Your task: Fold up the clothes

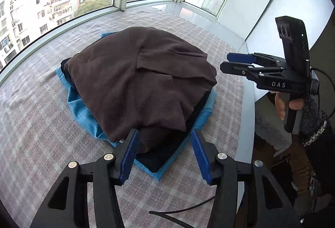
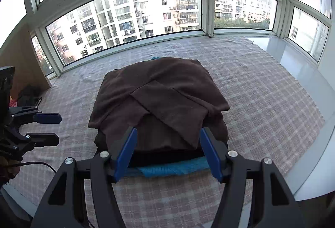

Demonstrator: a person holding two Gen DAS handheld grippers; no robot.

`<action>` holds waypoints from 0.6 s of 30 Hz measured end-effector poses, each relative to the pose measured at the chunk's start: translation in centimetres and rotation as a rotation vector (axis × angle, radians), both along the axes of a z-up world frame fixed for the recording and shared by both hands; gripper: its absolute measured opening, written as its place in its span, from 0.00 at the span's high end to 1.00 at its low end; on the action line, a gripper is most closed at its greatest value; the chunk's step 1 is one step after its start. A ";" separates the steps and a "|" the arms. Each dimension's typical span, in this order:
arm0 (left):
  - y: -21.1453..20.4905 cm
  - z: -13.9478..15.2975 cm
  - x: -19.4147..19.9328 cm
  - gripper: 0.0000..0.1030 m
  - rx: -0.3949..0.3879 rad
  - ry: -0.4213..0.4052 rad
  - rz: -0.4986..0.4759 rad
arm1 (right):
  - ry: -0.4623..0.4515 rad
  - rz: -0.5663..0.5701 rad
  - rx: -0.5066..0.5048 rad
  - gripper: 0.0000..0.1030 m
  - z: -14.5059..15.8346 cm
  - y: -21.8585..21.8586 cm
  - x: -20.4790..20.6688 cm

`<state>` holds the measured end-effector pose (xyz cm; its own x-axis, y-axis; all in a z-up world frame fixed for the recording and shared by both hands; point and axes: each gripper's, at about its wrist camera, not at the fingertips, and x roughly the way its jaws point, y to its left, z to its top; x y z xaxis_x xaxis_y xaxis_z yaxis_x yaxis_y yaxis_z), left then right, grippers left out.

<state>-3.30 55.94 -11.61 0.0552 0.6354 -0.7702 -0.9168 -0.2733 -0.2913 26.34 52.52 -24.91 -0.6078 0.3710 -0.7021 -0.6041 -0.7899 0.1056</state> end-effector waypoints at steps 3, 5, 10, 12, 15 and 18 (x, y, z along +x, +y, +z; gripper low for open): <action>-4.9 3.3 0.1 0.39 0.069 0.011 0.048 | 0.074 -0.023 -0.023 0.40 0.7 -6.0 -0.3; -7.8 4.9 0.3 0.39 0.097 0.032 0.071 | 0.073 -0.051 -0.001 0.40 1.3 -9.9 -1.0; -14.8 7.7 0.8 0.27 0.135 0.108 0.114 | -0.015 -0.145 0.092 0.40 2.8 -17.9 -3.1; -17.3 8.2 1.0 0.27 0.136 0.123 0.126 | -0.064 -0.205 0.122 0.40 3.5 -20.4 -3.7; -21.0 8.9 1.5 0.26 0.134 0.147 0.140 | -0.083 -0.267 0.151 0.40 4.6 -24.3 -3.7; -24.4 9.2 2.3 0.26 0.120 0.183 0.140 | -0.067 -0.311 0.148 0.40 5.7 -28.1 -3.2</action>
